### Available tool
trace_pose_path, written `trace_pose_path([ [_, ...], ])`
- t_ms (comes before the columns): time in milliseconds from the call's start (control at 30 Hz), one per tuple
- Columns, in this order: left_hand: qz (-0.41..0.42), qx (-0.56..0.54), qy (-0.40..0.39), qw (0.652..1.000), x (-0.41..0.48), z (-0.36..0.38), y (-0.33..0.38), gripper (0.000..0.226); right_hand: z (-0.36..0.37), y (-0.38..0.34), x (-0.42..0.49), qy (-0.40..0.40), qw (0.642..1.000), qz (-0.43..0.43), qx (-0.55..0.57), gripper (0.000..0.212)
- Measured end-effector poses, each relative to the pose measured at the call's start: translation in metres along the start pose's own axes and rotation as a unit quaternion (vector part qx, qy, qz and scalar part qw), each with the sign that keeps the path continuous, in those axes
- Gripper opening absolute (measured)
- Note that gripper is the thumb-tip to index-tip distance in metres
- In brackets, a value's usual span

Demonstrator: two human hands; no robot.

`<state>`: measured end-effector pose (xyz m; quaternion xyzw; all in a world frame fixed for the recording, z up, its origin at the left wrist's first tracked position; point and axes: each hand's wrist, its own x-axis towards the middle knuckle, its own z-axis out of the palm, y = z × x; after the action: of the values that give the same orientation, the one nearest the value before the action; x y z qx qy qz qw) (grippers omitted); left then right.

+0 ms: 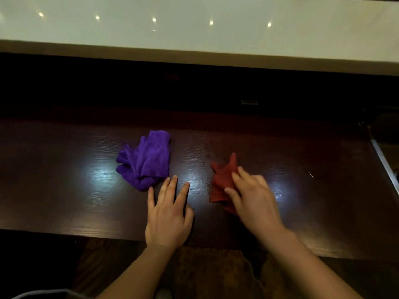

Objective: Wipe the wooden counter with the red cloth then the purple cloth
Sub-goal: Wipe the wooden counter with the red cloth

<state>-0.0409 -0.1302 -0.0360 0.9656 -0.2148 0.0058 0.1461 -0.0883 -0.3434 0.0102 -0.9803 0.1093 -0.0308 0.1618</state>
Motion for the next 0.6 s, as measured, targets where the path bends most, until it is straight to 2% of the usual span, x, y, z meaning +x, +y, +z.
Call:
trace_pose_path([
  [133,-0.004,0.000,-0.008,1.000,0.000,-0.001,0.000,0.055,0.007,0.018,-0.004,-0.044,0.985,-0.142,-0.087,0.051],
  [200,-0.005,0.004,-0.011,1.000,0.000,0.001,-0.001,0.056,0.012,0.032,0.007,-0.101,0.956,-0.247,-0.123,0.061],
  [267,-0.005,0.004,-0.012,1.000,0.001,0.002,-0.001,0.056,0.020,0.043,0.031,-0.127,0.934,-0.304,-0.138,0.064],
  [333,-0.005,-0.001,-0.011,1.000,0.001,0.003,-0.002,0.056,0.026,0.045,0.066,-0.109,0.949,-0.266,-0.128,0.060],
  [400,-0.006,-0.005,-0.007,1.000,0.000,0.002,-0.001,0.055,0.027,0.040,0.110,-0.067,0.986,-0.129,-0.087,0.061],
  [467,-0.005,-0.007,-0.004,1.000,0.001,0.001,0.000,0.055,0.027,0.025,0.148,-0.050,0.997,-0.025,-0.052,0.061],
  [533,-0.004,-0.011,-0.005,1.000,0.002,0.000,0.000,0.056,0.032,0.004,0.154,-0.050,0.997,-0.046,-0.047,0.059],
  [600,-0.009,-0.019,-0.003,1.000,0.001,-0.001,0.000,0.059,0.043,-0.009,0.118,-0.046,0.985,-0.156,-0.063,0.056],
])
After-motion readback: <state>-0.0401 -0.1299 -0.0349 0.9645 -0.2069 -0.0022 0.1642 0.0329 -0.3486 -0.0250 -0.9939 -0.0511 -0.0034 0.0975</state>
